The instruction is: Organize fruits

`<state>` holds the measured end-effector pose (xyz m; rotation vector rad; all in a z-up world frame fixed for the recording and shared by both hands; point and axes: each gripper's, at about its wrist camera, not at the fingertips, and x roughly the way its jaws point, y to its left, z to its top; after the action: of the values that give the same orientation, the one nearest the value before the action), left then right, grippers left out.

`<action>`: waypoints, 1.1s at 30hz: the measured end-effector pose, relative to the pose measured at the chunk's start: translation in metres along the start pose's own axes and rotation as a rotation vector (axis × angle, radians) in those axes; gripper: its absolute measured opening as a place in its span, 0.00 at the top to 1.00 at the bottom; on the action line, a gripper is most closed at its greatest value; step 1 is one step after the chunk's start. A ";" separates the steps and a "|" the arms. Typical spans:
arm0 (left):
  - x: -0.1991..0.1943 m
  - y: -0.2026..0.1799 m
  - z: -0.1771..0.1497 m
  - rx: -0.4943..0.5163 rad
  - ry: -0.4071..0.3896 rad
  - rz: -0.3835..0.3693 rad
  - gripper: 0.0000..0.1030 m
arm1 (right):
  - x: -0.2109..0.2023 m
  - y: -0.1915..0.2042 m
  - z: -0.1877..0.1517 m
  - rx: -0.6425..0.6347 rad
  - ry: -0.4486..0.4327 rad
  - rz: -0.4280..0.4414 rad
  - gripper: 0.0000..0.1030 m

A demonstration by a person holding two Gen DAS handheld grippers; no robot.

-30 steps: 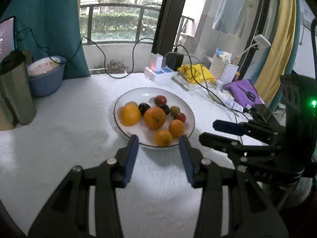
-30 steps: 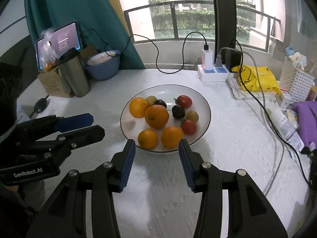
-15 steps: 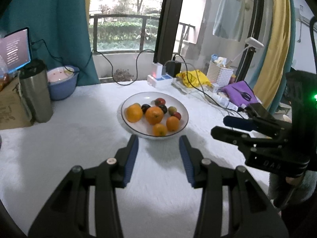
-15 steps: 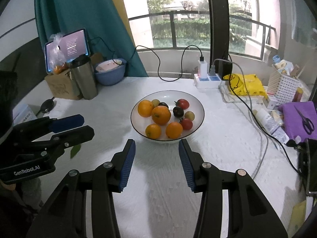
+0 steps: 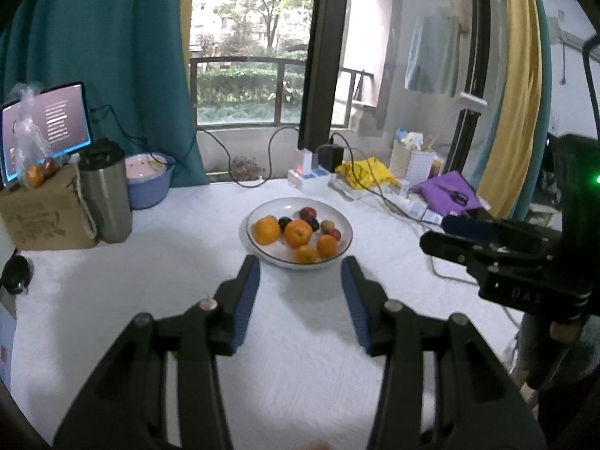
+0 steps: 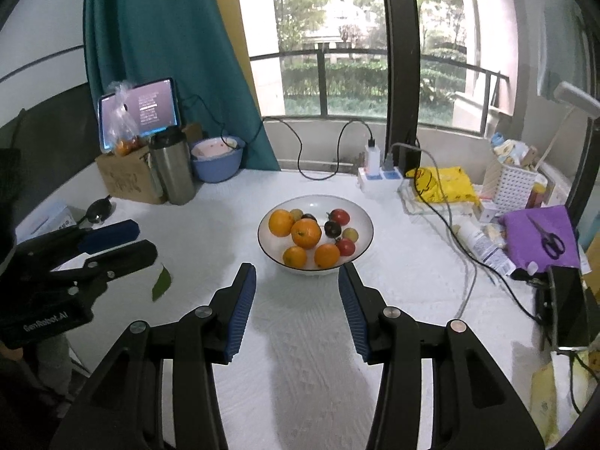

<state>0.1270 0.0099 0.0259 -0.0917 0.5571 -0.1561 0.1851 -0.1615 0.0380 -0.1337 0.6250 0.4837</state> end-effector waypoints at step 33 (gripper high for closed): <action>-0.136 -0.038 0.010 0.051 -0.357 0.102 0.09 | -0.167 0.026 0.004 -0.040 -0.363 -0.173 0.21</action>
<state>0.0137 -0.0037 0.1105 -0.0398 0.2013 -0.0518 0.0574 -0.2034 0.1407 -0.1324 0.2453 0.3417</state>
